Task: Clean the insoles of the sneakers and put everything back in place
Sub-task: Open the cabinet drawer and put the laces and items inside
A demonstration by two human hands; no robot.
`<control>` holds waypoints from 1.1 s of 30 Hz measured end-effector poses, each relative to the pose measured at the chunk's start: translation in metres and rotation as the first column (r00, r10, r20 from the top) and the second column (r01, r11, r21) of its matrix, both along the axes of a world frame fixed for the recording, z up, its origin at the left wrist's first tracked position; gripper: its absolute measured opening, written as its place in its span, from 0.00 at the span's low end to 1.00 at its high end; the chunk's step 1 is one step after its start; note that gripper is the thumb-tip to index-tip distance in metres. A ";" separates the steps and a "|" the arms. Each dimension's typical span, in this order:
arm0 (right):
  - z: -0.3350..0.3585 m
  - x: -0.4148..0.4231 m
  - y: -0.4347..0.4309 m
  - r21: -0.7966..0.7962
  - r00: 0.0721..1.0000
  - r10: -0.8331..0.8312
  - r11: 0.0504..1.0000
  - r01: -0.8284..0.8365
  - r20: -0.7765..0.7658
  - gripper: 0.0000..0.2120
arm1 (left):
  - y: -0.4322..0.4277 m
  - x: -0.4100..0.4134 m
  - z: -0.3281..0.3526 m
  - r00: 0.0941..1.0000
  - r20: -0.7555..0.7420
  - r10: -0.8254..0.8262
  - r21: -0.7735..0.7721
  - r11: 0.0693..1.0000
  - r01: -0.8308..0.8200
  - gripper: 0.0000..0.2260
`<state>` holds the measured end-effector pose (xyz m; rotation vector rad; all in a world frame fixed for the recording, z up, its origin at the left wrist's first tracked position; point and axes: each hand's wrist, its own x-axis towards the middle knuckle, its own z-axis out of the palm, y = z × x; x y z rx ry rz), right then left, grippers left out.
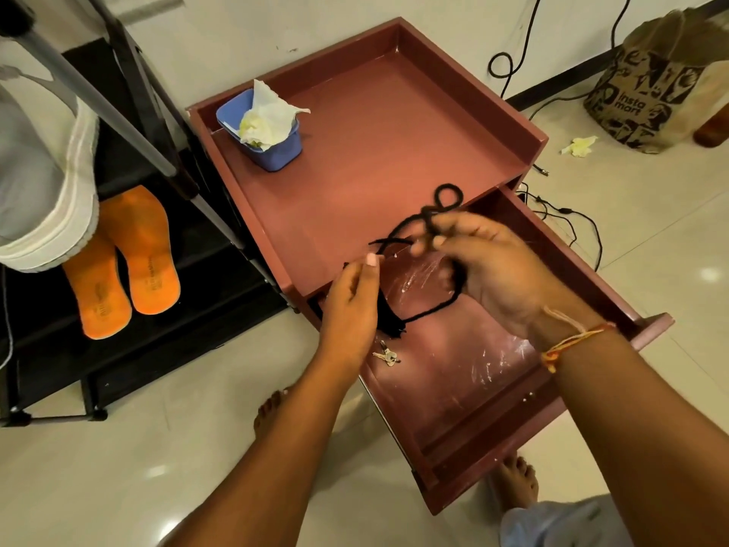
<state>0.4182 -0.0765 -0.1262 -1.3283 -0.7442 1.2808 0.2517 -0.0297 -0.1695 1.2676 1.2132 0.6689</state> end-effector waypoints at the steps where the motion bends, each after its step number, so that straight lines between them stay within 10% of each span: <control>1: -0.003 -0.005 0.000 -0.031 0.984 0.093 0.996 -0.089 0.151 0.12 | 0.000 0.001 0.002 0.998 0.065 -0.014 -0.056 0.998 0.018 0.19; 6: -0.012 -0.019 -0.003 -0.301 0.594 0.590 0.801 -0.518 0.548 0.15 | 0.001 0.005 0.008 0.973 0.229 0.010 -0.200 0.979 0.037 0.09; 14: -0.021 -0.007 -0.003 -0.250 0.542 0.246 0.966 -0.068 0.804 0.15 | 0.004 0.004 0.006 0.981 0.182 -0.059 -0.076 0.994 0.074 0.06; 22: -0.018 0.003 -0.005 -0.272 0.737 0.323 0.942 -0.195 0.593 0.15 | 0.012 0.002 0.006 0.981 0.187 0.055 0.029 0.998 -0.062 0.06; 26: -0.004 0.014 -0.012 -0.198 0.985 0.134 0.974 -0.111 0.108 0.17 | 0.015 0.002 -0.004 0.993 0.076 0.092 0.046 0.994 -0.096 0.05; 29: 0.004 0.015 -0.016 -0.226 0.977 0.067 0.968 -0.114 -0.203 0.15 | 0.011 0.005 -0.010 0.993 -0.109 -0.040 0.085 0.995 0.049 0.07; 33: 0.004 0.017 -0.019 -0.292 0.961 0.120 0.937 -0.193 -0.250 0.15 | 0.000 0.011 -0.010 0.872 -0.395 -0.290 0.137 0.920 0.368 0.20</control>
